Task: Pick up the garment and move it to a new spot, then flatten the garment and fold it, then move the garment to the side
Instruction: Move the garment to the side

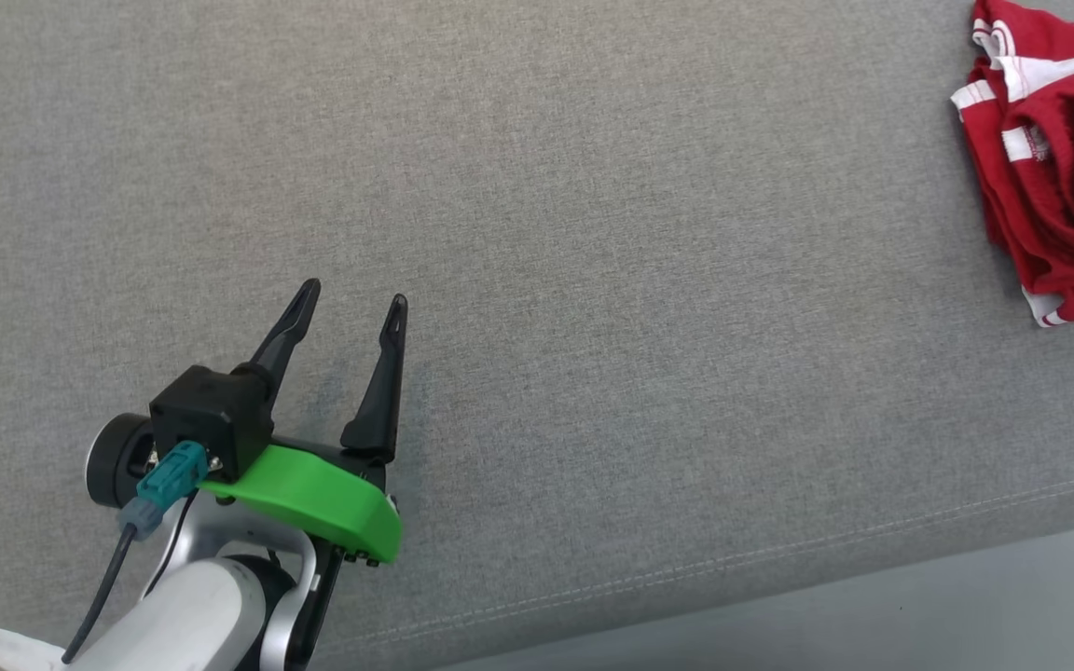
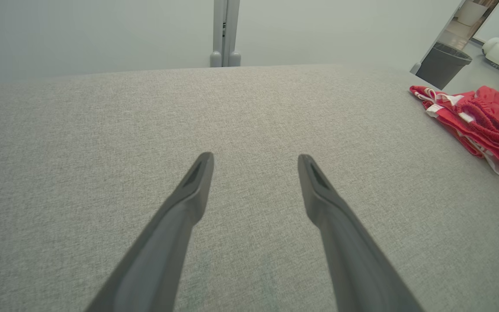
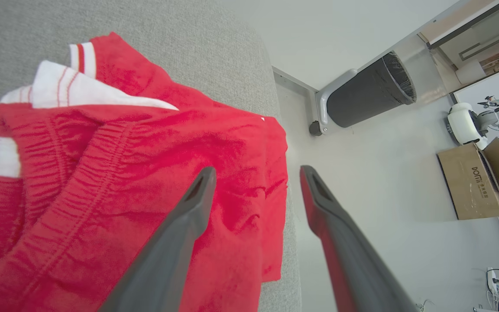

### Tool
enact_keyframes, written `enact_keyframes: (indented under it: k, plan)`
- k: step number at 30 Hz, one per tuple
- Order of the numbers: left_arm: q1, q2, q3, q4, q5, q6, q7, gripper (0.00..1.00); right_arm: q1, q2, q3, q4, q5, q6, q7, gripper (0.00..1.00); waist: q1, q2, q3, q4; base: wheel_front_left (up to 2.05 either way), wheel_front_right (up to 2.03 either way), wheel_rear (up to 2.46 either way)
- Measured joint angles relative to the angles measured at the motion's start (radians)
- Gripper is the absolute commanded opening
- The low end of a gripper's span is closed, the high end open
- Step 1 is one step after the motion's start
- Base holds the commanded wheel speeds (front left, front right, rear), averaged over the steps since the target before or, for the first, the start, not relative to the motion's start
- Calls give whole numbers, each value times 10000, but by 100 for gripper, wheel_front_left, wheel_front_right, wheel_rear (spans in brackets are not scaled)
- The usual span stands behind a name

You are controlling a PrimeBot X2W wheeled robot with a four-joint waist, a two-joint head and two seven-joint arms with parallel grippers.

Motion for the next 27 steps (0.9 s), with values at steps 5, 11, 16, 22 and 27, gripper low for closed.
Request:
enact_keyframes:
  k: [5, 11, 16, 22, 27]
  plan:
    - [10, -155, 40, 209, -176, -82, -163, 100, -191, 230, 128, 75, 464, 0, -453, 100, 0, 0, -265, -114, 0, 0, 0]
    - [14, -337, 230, 633, -495, -393, -546, 100, -314, 500, 242, 46, 1016, 0, -734, 100, 0, 0, -675, -185, 0, 0, 0]
    - [74, -520, 546, 1166, -959, -708, -1026, 100, -446, 748, 445, -286, 1494, 0, -1012, 100, 0, 0, -1200, -232, 0, 0, 0]
    - [597, -767, 1131, 2027, -1588, -920, -1902, 100, -110, 1162, 800, -989, 2115, 0, -1239, 100, 0, 0, -2044, -221, 0, 0, 0]
    - [1234, -736, 1599, 2395, -1985, -1235, -2360, 100, 629, 1484, 857, -1513, 2477, 0, -1336, 100, -1, 0, -2650, -124, 0, 0, 0]
